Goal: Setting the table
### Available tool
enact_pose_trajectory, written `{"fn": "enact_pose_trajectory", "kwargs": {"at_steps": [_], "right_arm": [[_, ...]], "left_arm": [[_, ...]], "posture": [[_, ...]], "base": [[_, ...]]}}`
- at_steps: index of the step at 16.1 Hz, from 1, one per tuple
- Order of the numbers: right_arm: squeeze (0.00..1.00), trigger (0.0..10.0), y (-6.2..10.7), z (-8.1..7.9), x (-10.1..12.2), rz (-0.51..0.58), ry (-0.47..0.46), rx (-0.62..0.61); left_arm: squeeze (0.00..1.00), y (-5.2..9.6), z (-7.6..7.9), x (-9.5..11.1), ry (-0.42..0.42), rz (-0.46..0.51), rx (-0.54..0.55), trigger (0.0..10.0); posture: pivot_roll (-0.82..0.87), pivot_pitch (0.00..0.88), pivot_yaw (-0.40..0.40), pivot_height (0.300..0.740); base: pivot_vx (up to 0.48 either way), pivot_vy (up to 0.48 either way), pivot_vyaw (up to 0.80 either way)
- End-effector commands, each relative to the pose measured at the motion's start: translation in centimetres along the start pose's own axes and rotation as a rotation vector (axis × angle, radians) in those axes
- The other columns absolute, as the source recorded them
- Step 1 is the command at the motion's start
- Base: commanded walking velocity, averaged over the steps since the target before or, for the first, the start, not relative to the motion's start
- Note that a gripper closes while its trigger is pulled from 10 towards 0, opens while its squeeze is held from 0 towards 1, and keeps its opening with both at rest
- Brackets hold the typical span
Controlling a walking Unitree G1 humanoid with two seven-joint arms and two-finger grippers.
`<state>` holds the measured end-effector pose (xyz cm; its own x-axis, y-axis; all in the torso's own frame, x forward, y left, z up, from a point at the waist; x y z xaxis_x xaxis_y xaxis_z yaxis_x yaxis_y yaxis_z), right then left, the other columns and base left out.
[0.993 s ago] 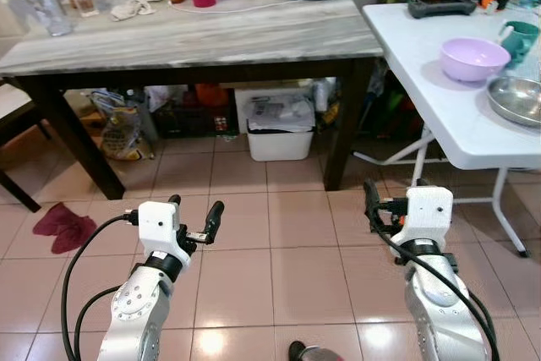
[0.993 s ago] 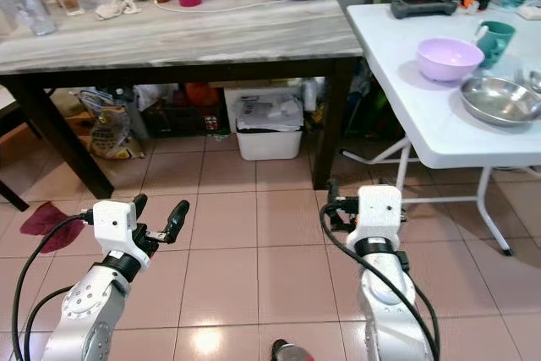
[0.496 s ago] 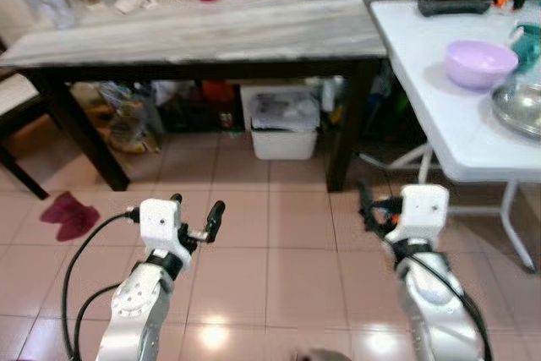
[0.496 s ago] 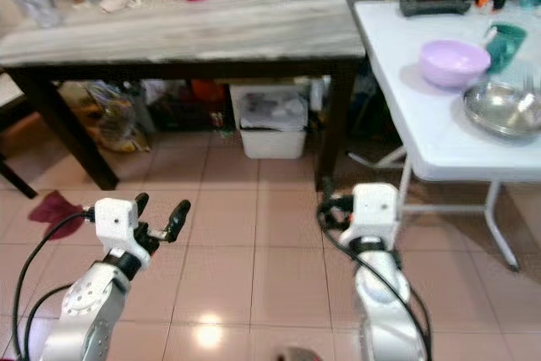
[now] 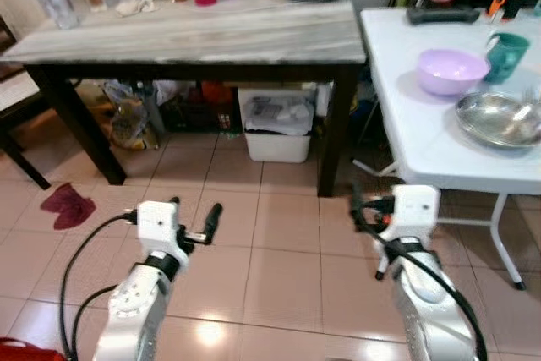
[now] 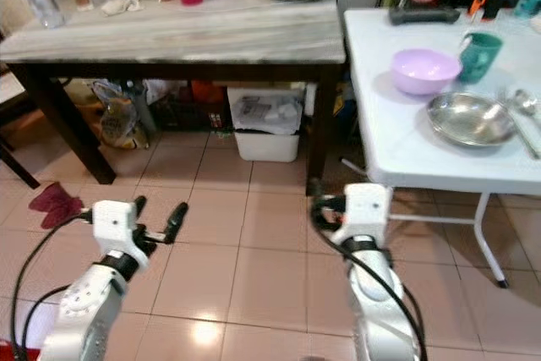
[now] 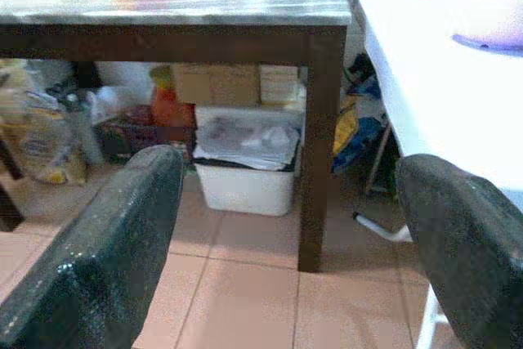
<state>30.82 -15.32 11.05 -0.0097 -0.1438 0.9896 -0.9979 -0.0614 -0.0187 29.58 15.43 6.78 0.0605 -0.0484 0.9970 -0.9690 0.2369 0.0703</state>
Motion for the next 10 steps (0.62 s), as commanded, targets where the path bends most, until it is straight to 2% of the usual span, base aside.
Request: {"fn": "enact_pose_trajectory", "kwargs": {"at_steps": [1,3,10], "right_arm": [[0.00,10.0,0.12,0.47,0.38,0.011,0.007,-0.011],[0.00,10.0,0.08,0.62,0.35,0.012,-0.027,-0.022],[0.00,10.0,0.15,0.26,0.47,0.014,0.006,-0.001]], "left_arm": [[0.00,-0.09,0.29,0.00,-0.006,-0.002,-0.014,10.0],[0.00,-0.11,0.25,-0.02,-0.008,-0.003,-0.014,10.0],[0.00,-0.06,0.45,-0.14,-0.013,-0.006,-0.020,10.0]], "posture": [[-0.14,0.078,0.076,0.740],[-0.14,0.078,0.076,0.740],[-0.15,0.086,0.078,0.740]], "base": [[0.000,-0.390,0.00],[0.000,-0.392,0.00],[0.000,-0.383,0.00]]}}
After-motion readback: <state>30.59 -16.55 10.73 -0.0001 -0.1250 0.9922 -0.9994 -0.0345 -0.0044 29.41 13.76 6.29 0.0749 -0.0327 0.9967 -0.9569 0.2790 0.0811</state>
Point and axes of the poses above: a point about 5 cm out from each wrist's last joint towards the gripper, its own y axis pointing back from the gripper into the wrist, its own x axis along the axis of the wrist's last joint, z = x × y, the point moved 4 cm from there along -y, pointing out of the wrist towards the gripper, and after that the axes turned 9 degrees about -y, right-handed, at the moved point
